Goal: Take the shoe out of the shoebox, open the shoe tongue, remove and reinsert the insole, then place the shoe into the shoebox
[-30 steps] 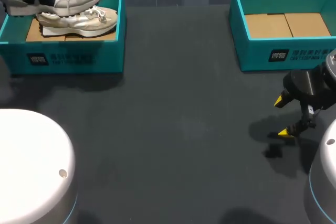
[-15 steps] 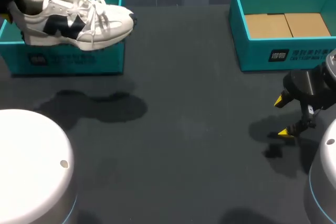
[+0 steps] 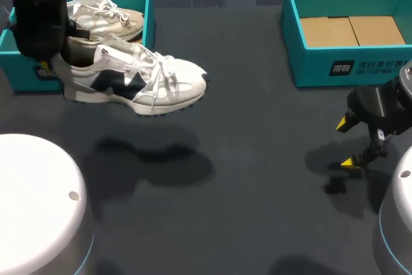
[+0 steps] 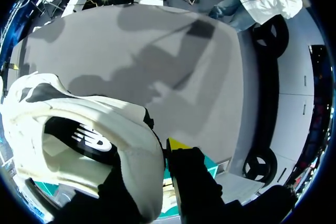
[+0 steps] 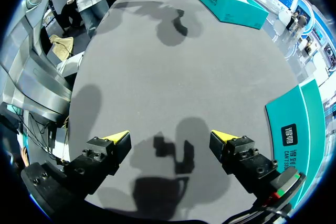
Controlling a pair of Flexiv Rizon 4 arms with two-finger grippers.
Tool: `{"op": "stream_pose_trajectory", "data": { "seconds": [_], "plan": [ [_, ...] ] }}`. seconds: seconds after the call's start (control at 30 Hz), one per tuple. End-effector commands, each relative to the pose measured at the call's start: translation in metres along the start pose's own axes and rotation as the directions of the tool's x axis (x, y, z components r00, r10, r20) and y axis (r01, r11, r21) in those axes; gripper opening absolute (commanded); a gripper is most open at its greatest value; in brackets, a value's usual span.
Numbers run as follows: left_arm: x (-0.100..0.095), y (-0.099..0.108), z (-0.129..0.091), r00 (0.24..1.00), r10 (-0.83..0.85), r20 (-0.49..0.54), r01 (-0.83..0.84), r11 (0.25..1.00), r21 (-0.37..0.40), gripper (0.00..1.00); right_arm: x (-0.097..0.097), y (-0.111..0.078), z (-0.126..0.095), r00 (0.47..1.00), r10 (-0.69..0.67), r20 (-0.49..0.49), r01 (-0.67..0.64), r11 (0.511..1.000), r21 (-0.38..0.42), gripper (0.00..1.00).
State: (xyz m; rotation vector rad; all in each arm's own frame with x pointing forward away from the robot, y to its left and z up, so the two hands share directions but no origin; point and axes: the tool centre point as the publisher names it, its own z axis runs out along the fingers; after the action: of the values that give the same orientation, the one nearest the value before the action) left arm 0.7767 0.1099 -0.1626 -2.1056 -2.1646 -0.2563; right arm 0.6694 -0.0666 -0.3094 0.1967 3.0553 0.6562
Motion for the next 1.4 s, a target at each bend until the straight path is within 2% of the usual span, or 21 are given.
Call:
{"op": "stream_pose_trajectory", "data": {
  "seconds": [0.03,0.17,0.73,0.87,1.1,1.17,1.4],
  "plan": [
    [-0.019,-0.017,0.004,1.0,-0.001,-0.021,0.0,0.999,-0.051,0.0,0.001,0.0,0.0,1.0,0.0,0.002,0.0,1.0,0.001,1.0],
    [-0.036,-0.029,0.006,1.0,0.004,-0.007,-0.004,0.999,-0.041,0.0,0.001,0.0,0.0,1.0,0.0,0.002,0.0,1.0,0.001,1.0],
    [-0.036,-0.029,0.006,1.0,0.004,-0.007,-0.004,0.999,-0.041,0.0,0.001,0.0,0.0,1.0,0.0,0.002,0.0,1.0,0.001,1.0],
    [-0.062,-0.039,0.013,1.0,0.002,0.006,-0.002,1.0,0.003,0.0,0.001,0.0,0.0,1.0,0.0,0.002,0.0,1.0,0.001,1.0],
    [-0.117,-0.052,0.027,1.0,0.019,-0.01,-0.019,1.0,0.017,0.0,0.001,0.0,0.0,1.0,0.0,0.002,0.0,1.0,0.001,1.0],
    [-0.131,-0.055,0.034,1.0,0.016,-0.023,-0.016,1.0,-0.002,0.0,0.001,0.0,0.0,1.0,0.0,0.002,0.0,1.0,0.001,1.0],
    [-0.161,-0.065,0.054,0.998,0.043,-0.048,-0.043,0.999,-0.001,0.0,0.001,0.0,0.0,1.0,0.0,0.002,0.0,1.0,0.001,1.0]
  ]
}}
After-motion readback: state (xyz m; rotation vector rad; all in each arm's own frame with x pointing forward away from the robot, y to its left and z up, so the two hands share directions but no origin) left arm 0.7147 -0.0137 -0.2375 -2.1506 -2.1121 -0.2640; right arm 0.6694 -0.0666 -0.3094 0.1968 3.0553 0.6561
